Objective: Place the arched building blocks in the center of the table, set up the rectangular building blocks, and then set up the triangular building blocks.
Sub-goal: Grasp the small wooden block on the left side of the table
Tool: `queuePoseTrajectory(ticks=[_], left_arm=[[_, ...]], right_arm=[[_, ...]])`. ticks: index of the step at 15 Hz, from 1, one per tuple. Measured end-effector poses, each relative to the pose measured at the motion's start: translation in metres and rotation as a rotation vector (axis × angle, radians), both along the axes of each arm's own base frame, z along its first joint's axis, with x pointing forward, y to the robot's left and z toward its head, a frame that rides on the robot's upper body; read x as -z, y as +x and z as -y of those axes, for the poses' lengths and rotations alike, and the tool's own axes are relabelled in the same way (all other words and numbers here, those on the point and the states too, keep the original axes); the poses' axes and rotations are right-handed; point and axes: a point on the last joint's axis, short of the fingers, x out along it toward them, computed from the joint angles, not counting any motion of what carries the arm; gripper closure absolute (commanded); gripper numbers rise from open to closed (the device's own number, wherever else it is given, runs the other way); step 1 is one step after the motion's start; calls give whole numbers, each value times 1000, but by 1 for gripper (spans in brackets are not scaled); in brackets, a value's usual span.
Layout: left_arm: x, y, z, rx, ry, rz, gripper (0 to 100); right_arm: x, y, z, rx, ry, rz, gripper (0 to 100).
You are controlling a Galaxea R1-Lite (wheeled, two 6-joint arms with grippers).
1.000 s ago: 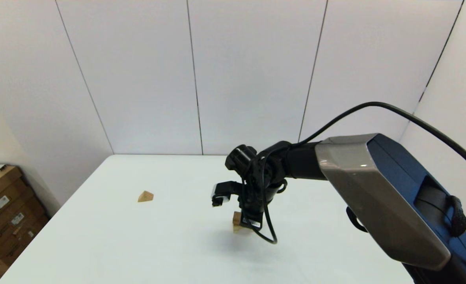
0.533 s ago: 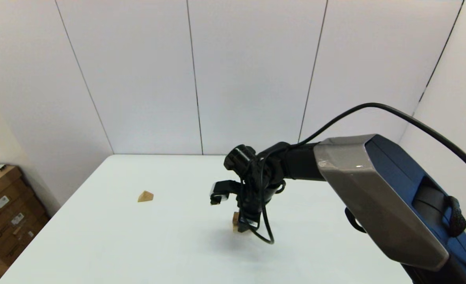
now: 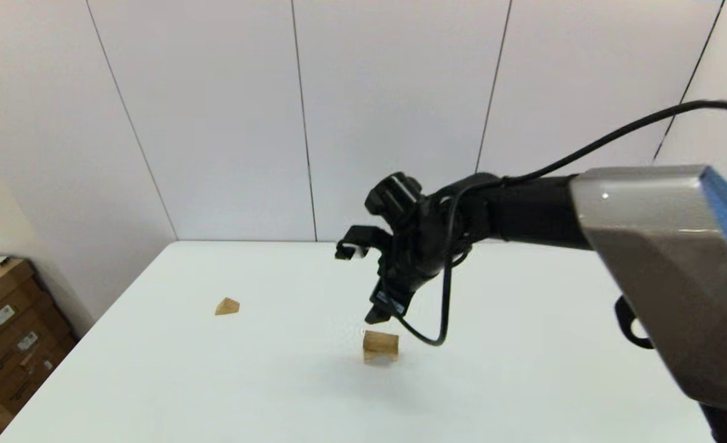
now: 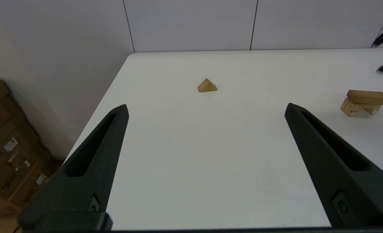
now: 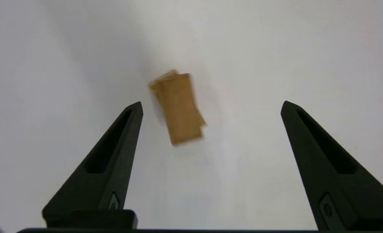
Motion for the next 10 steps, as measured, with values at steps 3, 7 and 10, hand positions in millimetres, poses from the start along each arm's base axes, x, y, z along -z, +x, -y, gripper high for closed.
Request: queuePoseTrajectory(ticks=[3, 7, 10], left_arm=[[0, 0, 0, 0, 0, 0, 0], [0, 0, 0, 0, -2, 3, 0], [0, 0, 0, -1, 3, 3, 0]], right_arm=[[-82, -24, 43, 105, 98, 74, 0], [-187, -107, 135, 234, 173, 193, 0], [-224, -191, 203, 396, 189, 308, 0]])
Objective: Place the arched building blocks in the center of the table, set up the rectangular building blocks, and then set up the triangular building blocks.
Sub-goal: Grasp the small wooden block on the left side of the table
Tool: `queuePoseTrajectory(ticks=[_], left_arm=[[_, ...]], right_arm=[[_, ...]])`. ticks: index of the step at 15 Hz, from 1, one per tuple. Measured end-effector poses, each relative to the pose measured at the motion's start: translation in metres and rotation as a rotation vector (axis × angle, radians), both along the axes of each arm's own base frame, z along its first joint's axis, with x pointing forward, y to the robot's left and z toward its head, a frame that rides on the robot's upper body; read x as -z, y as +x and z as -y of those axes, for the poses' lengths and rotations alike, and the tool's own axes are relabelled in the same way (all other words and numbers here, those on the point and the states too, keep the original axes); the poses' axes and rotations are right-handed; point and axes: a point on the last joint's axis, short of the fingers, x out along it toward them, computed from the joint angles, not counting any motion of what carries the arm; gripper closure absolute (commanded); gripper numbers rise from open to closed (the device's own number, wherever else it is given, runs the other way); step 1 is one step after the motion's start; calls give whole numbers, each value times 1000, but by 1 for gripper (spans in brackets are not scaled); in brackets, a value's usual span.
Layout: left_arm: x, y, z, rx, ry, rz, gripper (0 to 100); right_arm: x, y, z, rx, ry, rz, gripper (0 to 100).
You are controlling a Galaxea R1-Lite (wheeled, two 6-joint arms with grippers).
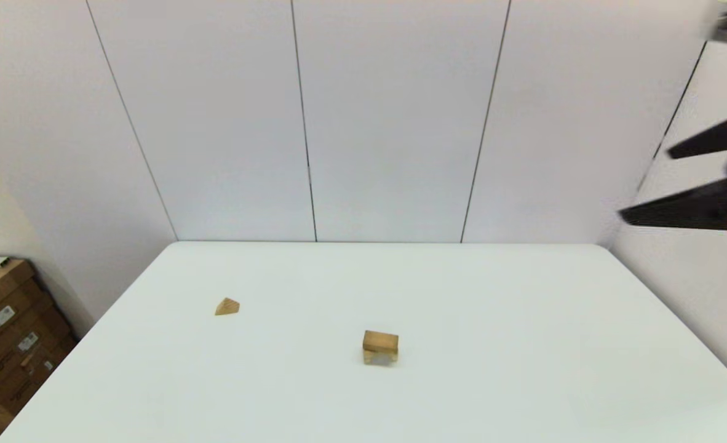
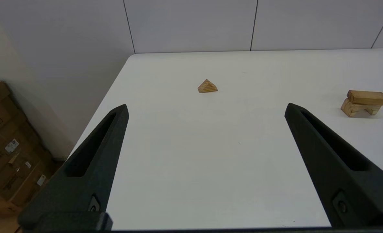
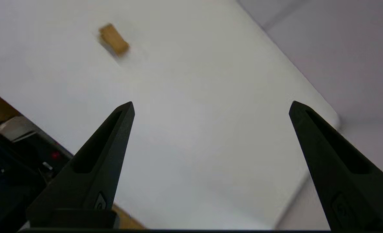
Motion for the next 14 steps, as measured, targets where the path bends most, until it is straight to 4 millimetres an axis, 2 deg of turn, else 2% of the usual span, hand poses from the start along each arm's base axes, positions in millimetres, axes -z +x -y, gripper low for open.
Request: queuePoseTrajectory(ticks=[2, 4, 6, 8, 11, 14], left_arm=[[0, 0, 0, 0, 0, 0, 0], [0, 0, 0, 0, -1, -1, 0], [0, 0, 0, 1, -2, 1, 0], [0, 0, 0, 1, -3, 1, 0], [0, 0, 0, 1, -3, 1, 0], [0, 0, 0, 1, -2, 1, 0]], right_arm=[[-4, -60, 41, 167, 24, 71, 0], [10, -117, 64, 323, 56, 123, 0], [36, -171, 74, 443, 90, 171, 0], [70, -213, 75, 522, 118, 211, 0], [116, -252, 72, 577, 154, 256, 0], [148, -278, 70, 538, 200, 302, 0]])
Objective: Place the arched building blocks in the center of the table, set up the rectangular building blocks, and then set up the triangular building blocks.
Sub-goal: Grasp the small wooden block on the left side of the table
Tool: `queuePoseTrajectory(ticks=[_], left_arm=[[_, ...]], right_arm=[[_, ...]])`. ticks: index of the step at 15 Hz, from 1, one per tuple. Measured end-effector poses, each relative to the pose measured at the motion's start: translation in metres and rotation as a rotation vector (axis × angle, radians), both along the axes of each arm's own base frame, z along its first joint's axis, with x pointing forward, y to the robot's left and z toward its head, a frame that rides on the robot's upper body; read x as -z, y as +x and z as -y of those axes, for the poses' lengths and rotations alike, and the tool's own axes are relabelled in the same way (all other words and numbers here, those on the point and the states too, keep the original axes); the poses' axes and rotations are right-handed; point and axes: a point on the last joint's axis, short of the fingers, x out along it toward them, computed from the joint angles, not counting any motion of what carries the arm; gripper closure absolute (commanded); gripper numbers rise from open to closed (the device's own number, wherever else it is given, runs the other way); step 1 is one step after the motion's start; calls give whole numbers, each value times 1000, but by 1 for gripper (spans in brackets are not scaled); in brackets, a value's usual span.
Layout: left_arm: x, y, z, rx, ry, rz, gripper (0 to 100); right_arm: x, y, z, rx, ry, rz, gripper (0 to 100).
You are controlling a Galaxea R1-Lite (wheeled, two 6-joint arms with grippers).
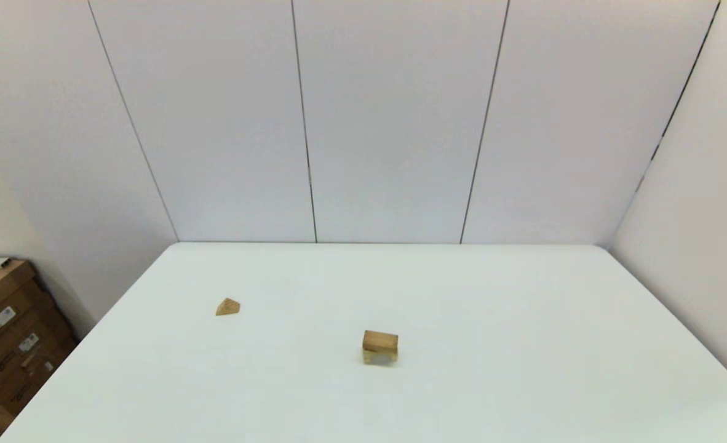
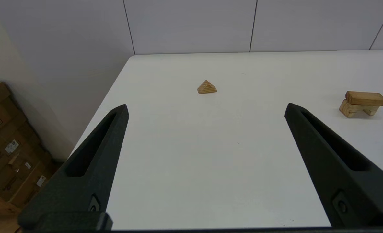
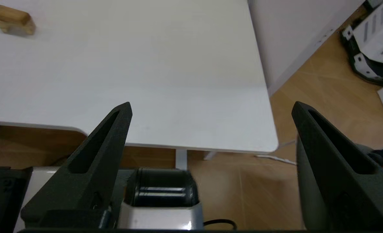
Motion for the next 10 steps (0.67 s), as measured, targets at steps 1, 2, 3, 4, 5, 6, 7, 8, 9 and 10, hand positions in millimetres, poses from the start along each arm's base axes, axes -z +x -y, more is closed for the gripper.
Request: queuePoseTrajectory(ticks=[1, 2, 3, 4, 5, 6, 7, 8, 9, 10], left_arm=[[0, 0, 0, 0, 0, 0, 0], [0, 0, 0, 0, 0, 0, 0], [0, 0, 0, 0, 0, 0, 0], [0, 0, 0, 0, 0, 0, 0], [0, 0, 0, 0, 0, 0, 0], [0, 0, 0, 0, 0, -1, 0], [0, 0, 0, 0, 0, 0, 0], [0, 0, 0, 0, 0, 0, 0], [0, 0, 0, 0, 0, 0, 0], [0, 0, 0, 0, 0, 0, 0]], right_arm=[[11, -5, 0, -12, 4, 1, 0], [21, -8, 1, -16, 7, 5, 0], [33, -8, 1, -18, 14, 13, 0], [43, -5, 1, -16, 23, 23, 0], [54, -1, 1, -13, 36, 41, 0], [63, 6, 2, -5, 63, 73, 0], [68, 13, 2, 5, 105, 117, 0], [74, 21, 2, 16, 143, 150, 0], [83, 30, 2, 23, 163, 164, 0], [93, 40, 2, 25, 170, 158, 0]])
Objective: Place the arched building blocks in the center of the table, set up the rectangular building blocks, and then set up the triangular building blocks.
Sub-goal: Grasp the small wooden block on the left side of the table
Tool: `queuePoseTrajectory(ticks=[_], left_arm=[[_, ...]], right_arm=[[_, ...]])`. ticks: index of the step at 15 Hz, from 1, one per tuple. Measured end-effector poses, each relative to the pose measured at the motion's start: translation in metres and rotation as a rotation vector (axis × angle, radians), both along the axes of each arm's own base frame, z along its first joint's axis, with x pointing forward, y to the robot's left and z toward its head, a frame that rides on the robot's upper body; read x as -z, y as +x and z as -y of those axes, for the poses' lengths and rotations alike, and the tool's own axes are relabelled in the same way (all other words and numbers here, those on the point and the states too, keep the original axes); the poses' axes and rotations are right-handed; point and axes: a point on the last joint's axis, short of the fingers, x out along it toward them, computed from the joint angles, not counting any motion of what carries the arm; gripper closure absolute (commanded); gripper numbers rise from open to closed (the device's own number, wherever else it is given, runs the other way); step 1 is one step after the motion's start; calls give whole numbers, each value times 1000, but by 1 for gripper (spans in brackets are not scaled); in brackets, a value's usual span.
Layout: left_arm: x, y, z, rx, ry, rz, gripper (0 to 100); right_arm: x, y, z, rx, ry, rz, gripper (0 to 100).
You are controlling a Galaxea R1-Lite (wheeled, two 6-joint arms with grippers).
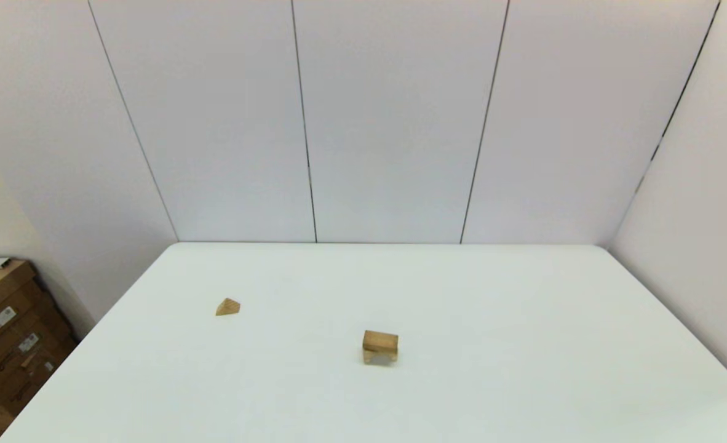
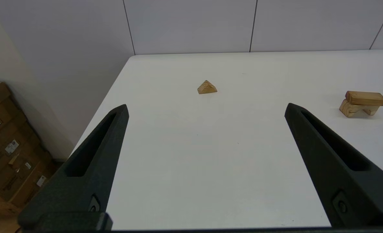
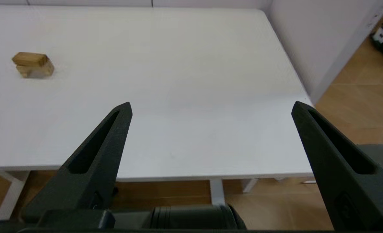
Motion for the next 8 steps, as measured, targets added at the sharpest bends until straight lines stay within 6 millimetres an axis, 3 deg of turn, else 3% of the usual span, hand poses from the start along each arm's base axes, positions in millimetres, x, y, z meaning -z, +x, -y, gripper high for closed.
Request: queuePoseTrajectory(ticks=[3, 8], left_arm=[[0, 0, 0, -2, 8, -1, 0], [0, 0, 0, -1, 12, -2, 0]], right_arm=[[26, 24, -1, -39, 13, 5, 0], [39, 35, -1, -63, 5, 26, 0]])
